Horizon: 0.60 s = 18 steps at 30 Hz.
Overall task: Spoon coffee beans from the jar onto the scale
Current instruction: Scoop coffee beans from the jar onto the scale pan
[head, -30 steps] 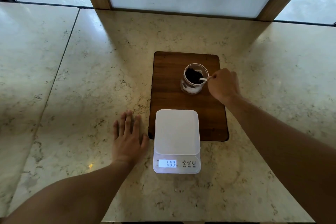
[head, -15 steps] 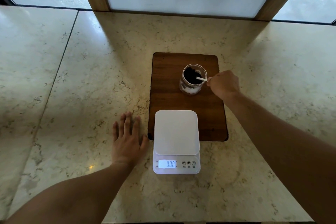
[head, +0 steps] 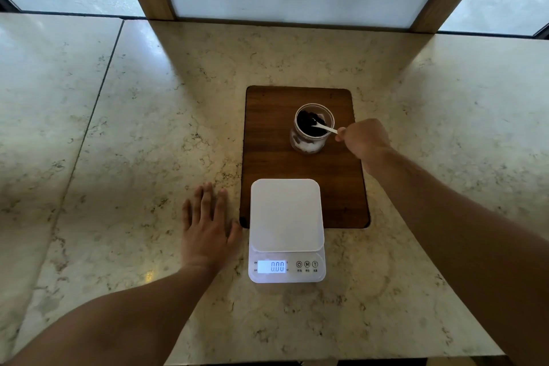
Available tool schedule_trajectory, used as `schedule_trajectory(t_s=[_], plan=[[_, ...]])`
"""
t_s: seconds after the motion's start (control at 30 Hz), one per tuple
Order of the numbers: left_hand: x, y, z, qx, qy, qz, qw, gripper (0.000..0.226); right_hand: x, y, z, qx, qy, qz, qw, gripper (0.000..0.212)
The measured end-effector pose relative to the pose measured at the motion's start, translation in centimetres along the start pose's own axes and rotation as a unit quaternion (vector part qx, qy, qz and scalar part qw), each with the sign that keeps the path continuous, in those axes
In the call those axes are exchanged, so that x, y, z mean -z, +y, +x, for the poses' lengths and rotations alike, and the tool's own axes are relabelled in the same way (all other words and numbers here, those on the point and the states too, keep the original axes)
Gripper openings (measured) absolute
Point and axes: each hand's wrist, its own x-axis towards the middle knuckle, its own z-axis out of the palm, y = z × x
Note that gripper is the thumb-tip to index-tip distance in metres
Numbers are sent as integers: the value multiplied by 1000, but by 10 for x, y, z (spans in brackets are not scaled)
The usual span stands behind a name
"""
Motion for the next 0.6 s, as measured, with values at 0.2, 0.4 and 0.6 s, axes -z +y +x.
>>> schedule_trajectory(t_s=[0.2, 0.4, 0.6], plan=[[2, 1, 0, 0, -4, 1, 1000, 77, 7, 1, -4, 17, -32, -7, 999, 12], [4, 2, 0, 2, -6, 0, 1000, 77, 14, 6, -10, -9, -53, 53, 997, 20], [1, 0, 1, 0, -3, 1, 1000, 76, 11, 7, -16, -11, -25, 33, 999, 18]])
